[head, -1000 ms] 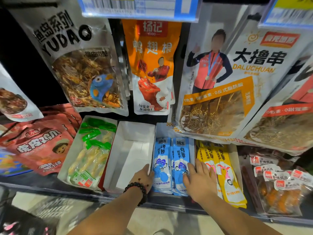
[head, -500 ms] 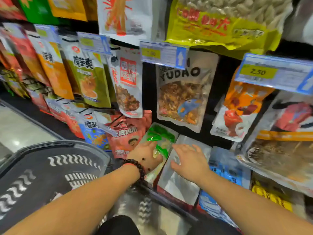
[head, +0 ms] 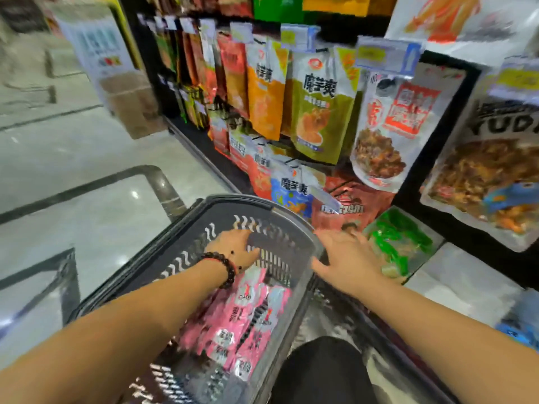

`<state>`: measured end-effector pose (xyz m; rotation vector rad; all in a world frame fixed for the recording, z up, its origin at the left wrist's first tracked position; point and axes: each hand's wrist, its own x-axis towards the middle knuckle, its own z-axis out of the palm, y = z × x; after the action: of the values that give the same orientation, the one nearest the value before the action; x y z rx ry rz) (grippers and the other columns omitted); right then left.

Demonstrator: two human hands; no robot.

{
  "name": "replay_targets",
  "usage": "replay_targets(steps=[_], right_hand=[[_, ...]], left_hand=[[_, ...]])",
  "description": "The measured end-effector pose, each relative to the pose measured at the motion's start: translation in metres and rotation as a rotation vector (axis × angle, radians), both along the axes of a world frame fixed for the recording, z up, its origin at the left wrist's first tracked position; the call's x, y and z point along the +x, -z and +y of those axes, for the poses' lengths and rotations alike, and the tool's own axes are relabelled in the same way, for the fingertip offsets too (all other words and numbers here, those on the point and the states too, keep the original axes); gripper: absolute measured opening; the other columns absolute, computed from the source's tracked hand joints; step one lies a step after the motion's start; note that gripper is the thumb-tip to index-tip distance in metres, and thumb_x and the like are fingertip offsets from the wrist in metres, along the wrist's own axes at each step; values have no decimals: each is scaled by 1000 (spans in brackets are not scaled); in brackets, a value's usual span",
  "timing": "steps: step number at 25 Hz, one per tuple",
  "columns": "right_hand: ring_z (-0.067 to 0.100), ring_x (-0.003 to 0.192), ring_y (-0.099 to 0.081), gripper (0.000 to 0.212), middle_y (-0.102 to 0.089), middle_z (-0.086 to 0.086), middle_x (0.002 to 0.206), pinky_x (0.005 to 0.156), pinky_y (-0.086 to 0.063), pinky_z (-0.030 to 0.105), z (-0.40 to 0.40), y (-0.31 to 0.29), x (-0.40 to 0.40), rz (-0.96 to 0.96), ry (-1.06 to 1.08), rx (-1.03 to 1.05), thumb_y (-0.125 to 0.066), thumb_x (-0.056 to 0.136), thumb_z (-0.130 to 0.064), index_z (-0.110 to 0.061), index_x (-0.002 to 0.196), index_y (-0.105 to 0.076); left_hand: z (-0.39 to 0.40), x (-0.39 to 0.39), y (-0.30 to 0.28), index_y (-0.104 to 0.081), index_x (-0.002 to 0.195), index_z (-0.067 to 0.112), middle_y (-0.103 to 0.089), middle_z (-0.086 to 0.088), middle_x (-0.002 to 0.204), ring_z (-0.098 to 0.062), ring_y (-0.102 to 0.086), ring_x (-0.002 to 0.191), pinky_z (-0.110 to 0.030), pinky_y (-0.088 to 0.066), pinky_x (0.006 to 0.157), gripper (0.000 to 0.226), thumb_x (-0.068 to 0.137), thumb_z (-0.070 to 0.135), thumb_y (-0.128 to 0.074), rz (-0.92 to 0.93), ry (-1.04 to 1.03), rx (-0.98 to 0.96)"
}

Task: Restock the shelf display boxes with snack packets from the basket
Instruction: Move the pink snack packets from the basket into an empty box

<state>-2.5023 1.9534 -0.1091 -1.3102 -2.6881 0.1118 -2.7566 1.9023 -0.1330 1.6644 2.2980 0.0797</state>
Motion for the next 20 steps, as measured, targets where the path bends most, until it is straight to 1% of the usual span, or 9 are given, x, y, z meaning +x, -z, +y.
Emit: replay_targets(steps=[1, 4, 8, 9, 11, 13, 15, 17, 20], right_hand=[[20, 118, -55, 57, -63, 0, 123, 102, -34, 44, -3, 3, -7, -7, -17, 4, -48, 77, -56, -26, 125, -53], [18, 122, -53, 63, -61, -1, 128, 105, -34, 44, -10, 12, -19, -39, -51, -1, -44, 76, -56, -25, 130, -51], [14, 129, -46, 66, -54, -5, 136, 111, -28, 47, -13, 28, -28, -86, -101, -40, -37, 78, -58, -27, 136, -44], [13, 129, -46, 67, -54, -6, 136, 111, -27, 46, -16, 32, -28, -89, -108, -43, -35, 78, -59, -28, 136, -44], [12, 129, -46, 68, -55, -7, 135, 110, -26, 46, -21, 34, -29, -85, -127, -35, -33, 76, -60, -29, 135, -45], [12, 129, -47, 65, -57, -7, 133, 109, -28, 46, -26, 30, -30, -60, -139, -23, -35, 77, -59, -28, 133, -48], [14, 127, -50, 62, -59, -7, 129, 108, -31, 47, -32, 27, -29, -14, -140, -27, -37, 78, -58, -28, 130, -51], [15, 128, -50, 60, -59, -8, 128, 109, -33, 47, -35, 28, -24, -1, -140, -34, -39, 78, -57, -28, 129, -52], [11, 133, -43, 60, -55, -11, 134, 112, -29, 44, -38, 33, -17, -8, -134, -66, -40, 79, -57, -30, 132, -49]], left_hand=[[-8, -8, 14, -51, 129, 18, -55, -11, 131, -30, -53, 119, -42, -47, 97, 60, 79, 51, -46, -19, -32, -55], [-35, -17, 60, -47, 131, 17, -53, -12, 133, -31, -54, 117, -41, -48, 95, 56, 82, 46, -48, -97, -139, -200], [-52, -19, 123, -30, 146, 20, -44, -8, 145, -29, -48, 128, -33, -43, 103, 68, 85, 32, -58, -206, -188, -233], [-54, -18, 136, -30, 147, 19, -45, -7, 144, -29, -47, 129, -32, -41, 105, 68, 86, 30, -59, -206, -203, -271], [-63, -16, 164, -32, 145, 15, -50, -7, 139, -28, -52, 124, -32, -44, 103, 67, 86, 27, -59, -225, -294, -337], [-69, -18, 205, -35, 142, 15, -54, -9, 134, -28, -55, 119, -36, -48, 100, 67, 81, 26, -62, -275, -437, -383], [-74, -26, 261, -30, 144, 18, -55, -11, 133, -31, -56, 116, -40, -50, 96, 75, 76, 25, -61, -299, -521, -389], [-76, -21, 264, -27, 144, 19, -54, -11, 132, -31, -56, 115, -42, -51, 94, 74, 78, 25, -60, -276, -520, -395], [-79, -11, 267, -34, 138, 18, -49, -9, 136, -28, -45, 126, -40, -44, 102, 60, 85, 31, -60, -98, -485, -384]])
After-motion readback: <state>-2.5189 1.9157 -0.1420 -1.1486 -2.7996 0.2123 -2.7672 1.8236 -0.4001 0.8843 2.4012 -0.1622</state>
